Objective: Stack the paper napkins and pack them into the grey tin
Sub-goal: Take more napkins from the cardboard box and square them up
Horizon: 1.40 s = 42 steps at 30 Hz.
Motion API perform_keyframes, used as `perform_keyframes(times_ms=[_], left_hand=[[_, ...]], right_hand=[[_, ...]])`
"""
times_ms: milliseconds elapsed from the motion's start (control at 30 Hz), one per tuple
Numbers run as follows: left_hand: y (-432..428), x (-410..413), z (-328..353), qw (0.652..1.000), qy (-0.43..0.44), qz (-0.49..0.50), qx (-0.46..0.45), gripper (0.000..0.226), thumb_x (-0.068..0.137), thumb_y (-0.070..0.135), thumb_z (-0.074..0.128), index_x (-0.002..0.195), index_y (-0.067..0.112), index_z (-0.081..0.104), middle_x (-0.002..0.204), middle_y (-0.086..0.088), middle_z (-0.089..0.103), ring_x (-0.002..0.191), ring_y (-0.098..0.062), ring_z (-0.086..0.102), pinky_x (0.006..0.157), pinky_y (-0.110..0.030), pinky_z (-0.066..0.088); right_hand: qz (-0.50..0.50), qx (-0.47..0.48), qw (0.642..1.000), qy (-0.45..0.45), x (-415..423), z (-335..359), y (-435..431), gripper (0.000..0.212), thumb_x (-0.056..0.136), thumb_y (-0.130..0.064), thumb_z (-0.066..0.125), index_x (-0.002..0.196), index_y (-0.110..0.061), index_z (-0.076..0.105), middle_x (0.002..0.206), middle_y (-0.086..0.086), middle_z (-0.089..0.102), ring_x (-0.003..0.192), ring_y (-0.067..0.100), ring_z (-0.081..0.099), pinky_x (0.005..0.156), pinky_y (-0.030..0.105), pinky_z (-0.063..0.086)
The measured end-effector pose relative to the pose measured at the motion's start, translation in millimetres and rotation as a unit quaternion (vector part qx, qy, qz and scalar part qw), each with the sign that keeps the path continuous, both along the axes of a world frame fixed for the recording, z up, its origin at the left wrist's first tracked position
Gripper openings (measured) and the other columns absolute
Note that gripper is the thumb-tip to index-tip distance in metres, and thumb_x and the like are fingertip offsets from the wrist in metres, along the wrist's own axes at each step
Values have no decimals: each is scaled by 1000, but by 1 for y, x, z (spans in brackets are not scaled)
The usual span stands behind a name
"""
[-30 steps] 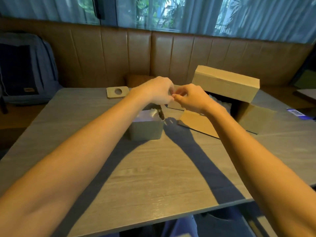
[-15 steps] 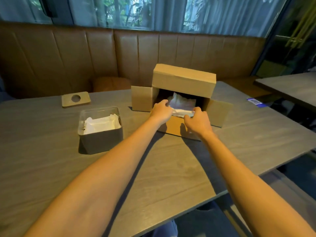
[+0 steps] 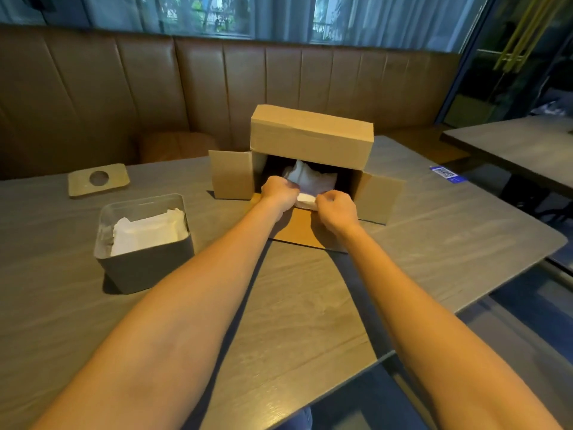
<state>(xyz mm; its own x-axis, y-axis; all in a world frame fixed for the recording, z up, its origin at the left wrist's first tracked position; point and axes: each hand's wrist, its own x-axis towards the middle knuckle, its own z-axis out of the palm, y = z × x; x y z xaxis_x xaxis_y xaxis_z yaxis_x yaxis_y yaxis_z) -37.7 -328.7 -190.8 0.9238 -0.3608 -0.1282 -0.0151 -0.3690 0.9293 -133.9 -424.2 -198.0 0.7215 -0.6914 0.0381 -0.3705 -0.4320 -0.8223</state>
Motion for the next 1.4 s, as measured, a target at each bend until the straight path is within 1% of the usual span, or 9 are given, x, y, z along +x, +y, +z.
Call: perform_keyframes(times_ms=[300, 467, 600, 733, 933, 1033, 1133, 1200, 1400], left_hand=[[16, -20, 20, 974, 159, 34, -159, 29, 91, -7, 57, 118, -2, 68, 107, -14, 64, 91, -25, 64, 56, -27, 57], [37, -38, 33, 952, 204, 31, -224, 31, 94, -11, 55, 123, -6, 63, 121, -20, 62, 105, -36, 66, 72, -37, 59], [59, -56, 45, 942, 219, 19, -254, 28, 95, -8, 57, 122, -6, 63, 124, -20, 58, 106, -36, 65, 63, -34, 61], [78, -68, 56, 944, 199, -8, -265, 21, 93, -12, 56, 100, 5, 66, 122, -17, 59, 108, -34, 65, 64, -35, 62], [112, -68, 69, 976, 124, -27, -178, 52, 88, 12, 75, 124, 18, 37, 114, -1, 47, 105, -23, 61, 76, -34, 62], [124, -66, 69, 983, 101, -57, -144, 49, 88, 24, 76, 127, 18, 48, 121, -1, 59, 106, -20, 63, 90, -35, 58], [135, -72, 64, 984, 76, -81, -140, 27, 91, 23, 73, 115, 19, 60, 117, -1, 67, 103, -17, 66, 94, -36, 55], [140, -75, 55, 988, 34, -79, -126, 37, 93, 25, 71, 127, 18, 58, 122, -2, 66, 107, -17, 65, 95, -36, 54], [153, -97, 22, 978, 0, -108, -181, 51, 96, 28, 66, 142, 23, 47, 128, 3, 62, 115, -13, 62, 90, -28, 55]], right_hand=[[-68, 61, 996, -6, -5, -1, 1, 30, 84, -36, 59, 102, -14, 51, 105, 13, 64, 90, 33, 66, 78, 43, 59], [-55, 54, 997, 25, -14, 10, 14, 51, 86, -47, 58, 115, -10, 40, 114, 13, 59, 100, 34, 64, 84, 51, 58], [-36, 227, 973, -17, -19, 25, 23, 60, 89, -42, 59, 132, -6, 40, 125, 14, 55, 109, 31, 60, 67, 38, 57], [12, 396, 913, -98, -27, 39, 36, 27, 96, -16, 64, 120, -4, 58, 116, 16, 64, 92, 24, 64, 61, 33, 56], [41, 236, 961, -140, -32, 40, 44, 66, 90, -17, 69, 149, -17, 39, 131, 5, 61, 106, 24, 65, 77, 36, 61], [109, 181, 963, -168, -42, 42, 57, 53, 92, -20, 65, 143, -22, 49, 124, -1, 66, 102, 19, 69, 66, 28, 60], [147, 142, 962, -181, -50, 37, 65, 41, 92, -21, 63, 133, -20, 59, 119, -3, 70, 106, 17, 69, 83, 34, 61], [162, 144, 960, -177, -57, 31, 69, 42, 91, -26, 65, 132, -21, 59, 121, -4, 69, 109, 16, 68, 89, 37, 59], [197, 75, 956, -206, -81, 11, 89, 29, 102, -23, 57, 129, -13, 59, 110, -13, 67, 93, -9, 66, 71, 12, 53]])
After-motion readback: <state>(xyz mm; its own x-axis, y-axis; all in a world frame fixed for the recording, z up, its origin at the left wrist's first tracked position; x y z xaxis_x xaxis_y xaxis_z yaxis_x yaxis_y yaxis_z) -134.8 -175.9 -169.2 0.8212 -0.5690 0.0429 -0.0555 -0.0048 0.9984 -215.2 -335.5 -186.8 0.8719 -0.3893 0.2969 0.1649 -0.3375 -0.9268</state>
